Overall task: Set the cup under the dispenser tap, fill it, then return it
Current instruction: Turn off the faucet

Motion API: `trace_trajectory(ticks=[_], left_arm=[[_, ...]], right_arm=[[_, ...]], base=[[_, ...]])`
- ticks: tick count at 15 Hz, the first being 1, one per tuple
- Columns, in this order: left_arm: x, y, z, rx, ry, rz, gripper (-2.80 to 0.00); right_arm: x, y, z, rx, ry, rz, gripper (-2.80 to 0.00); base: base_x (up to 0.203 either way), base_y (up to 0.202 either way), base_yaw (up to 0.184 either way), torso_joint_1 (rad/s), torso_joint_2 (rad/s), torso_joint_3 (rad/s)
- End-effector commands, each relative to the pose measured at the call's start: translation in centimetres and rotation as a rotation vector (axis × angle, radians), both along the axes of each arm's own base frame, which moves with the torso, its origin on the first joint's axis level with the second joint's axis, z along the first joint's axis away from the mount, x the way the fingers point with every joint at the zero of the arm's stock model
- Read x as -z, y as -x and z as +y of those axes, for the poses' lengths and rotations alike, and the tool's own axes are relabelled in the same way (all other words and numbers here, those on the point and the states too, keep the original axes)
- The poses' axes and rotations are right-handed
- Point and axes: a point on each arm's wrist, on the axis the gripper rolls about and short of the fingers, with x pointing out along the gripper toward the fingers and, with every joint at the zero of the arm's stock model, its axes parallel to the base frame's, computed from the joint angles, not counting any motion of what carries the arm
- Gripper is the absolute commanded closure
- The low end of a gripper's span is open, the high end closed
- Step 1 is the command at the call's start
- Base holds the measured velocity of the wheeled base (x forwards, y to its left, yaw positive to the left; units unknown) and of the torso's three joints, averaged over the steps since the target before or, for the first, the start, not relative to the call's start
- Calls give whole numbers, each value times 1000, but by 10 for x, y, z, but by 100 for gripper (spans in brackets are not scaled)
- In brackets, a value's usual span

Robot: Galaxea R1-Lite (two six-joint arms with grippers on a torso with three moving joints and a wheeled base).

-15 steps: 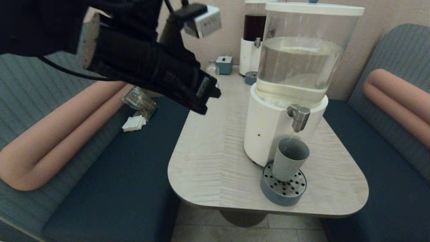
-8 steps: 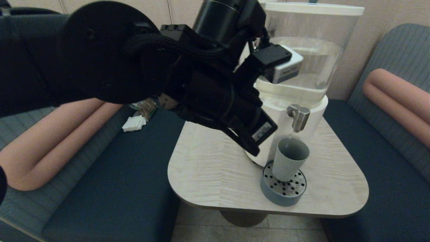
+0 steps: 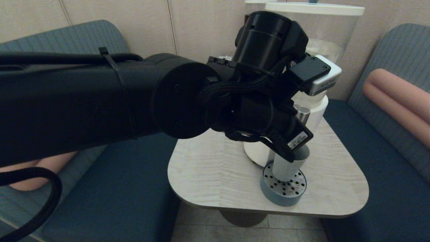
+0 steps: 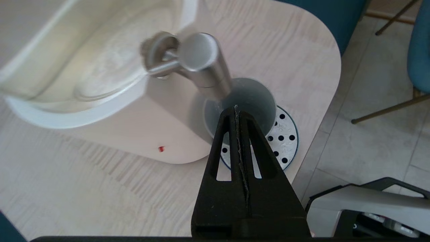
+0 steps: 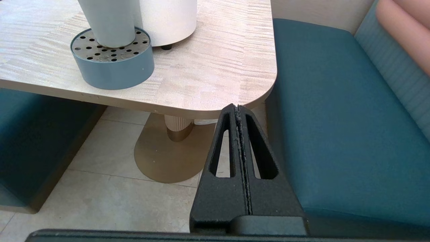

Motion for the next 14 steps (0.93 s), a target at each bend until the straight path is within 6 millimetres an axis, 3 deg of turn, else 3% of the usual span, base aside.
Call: trace_trajectory(ticks=[1, 7, 14], left_arm=[[3, -3, 0, -5, -9, -1, 0], [-1, -22, 9, -137, 4, -87, 0], [3, -28, 1, -116, 49, -107, 0]], right_arm=[[4, -1, 0, 0, 1, 15, 0], [3, -1, 0, 0, 1, 13, 0], [4, -1, 0, 0, 1, 14, 0]], base=[[0, 0, 0, 0, 0, 0], [0, 0, 0, 0, 0, 0], [0, 0, 0, 0, 0, 0]])
